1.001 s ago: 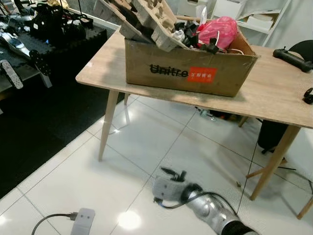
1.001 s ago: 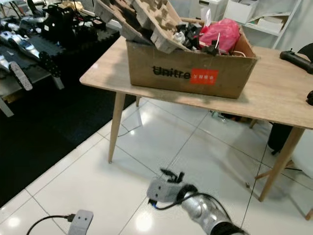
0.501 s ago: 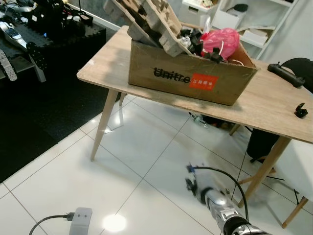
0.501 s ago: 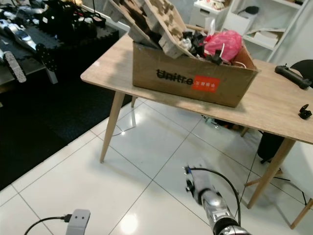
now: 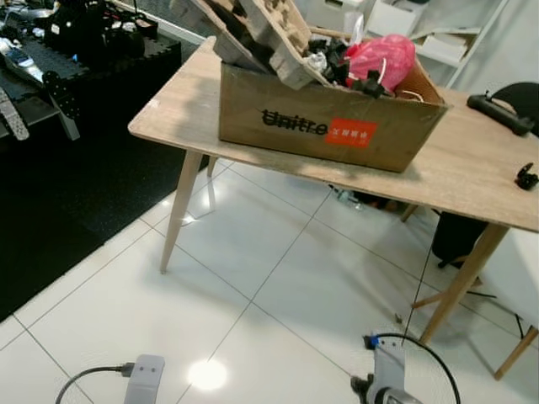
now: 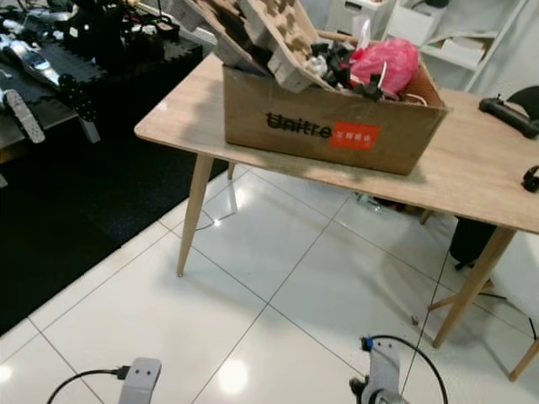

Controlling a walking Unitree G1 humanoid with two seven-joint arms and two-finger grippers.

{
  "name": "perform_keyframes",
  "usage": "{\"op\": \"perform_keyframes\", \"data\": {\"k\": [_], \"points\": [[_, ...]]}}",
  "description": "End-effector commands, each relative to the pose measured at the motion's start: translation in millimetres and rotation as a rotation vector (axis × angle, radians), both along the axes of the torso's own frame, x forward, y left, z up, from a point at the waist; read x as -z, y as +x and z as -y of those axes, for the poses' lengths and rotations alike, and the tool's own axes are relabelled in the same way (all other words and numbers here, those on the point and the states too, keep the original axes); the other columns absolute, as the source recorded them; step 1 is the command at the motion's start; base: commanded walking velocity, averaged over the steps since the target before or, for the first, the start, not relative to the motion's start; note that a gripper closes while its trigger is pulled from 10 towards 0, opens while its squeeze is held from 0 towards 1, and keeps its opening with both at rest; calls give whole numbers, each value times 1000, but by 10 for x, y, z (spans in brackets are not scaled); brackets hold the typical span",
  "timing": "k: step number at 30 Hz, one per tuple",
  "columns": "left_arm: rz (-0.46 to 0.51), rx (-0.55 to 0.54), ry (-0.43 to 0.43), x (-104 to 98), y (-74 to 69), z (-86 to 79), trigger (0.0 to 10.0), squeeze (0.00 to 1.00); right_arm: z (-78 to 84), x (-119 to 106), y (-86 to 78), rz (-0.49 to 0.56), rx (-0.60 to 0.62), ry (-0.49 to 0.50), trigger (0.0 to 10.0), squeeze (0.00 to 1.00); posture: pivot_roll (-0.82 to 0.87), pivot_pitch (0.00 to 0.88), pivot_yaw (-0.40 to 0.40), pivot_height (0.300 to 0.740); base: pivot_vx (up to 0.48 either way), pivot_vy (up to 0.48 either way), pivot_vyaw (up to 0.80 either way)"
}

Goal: Picking trash to rubbish bin

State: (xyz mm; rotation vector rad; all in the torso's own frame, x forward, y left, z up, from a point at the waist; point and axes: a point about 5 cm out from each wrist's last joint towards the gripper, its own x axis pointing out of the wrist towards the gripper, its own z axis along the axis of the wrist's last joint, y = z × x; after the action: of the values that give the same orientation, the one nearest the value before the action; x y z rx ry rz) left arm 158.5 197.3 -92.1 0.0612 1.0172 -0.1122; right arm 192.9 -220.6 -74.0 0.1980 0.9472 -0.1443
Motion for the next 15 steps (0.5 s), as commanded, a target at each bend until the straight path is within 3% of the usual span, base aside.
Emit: {"op": "perform_keyframes", "data": {"k": [1,6,11,15], "points": [[-52,14,-26,62,-112,99,10000,0,83,53,-138,-58,19,-13,10000,0,65,107,-102,740,0,0,0],[-47,7,-42,62,-96,157,10000,0,173,89,-256,-116,23,-76,10000,0,61,102,-105,740,0,0,0],[-78,1,-51,103,-187,214,10000,0,132,79,-207,-116,15,-76,10000,0,59,98,-105,740,0,0,0],[-92,23,-59,124,-241,253,10000,0,57,67,-142,-108,-26,-68,10000,0,49,117,-83,740,0,0,-720]]}}
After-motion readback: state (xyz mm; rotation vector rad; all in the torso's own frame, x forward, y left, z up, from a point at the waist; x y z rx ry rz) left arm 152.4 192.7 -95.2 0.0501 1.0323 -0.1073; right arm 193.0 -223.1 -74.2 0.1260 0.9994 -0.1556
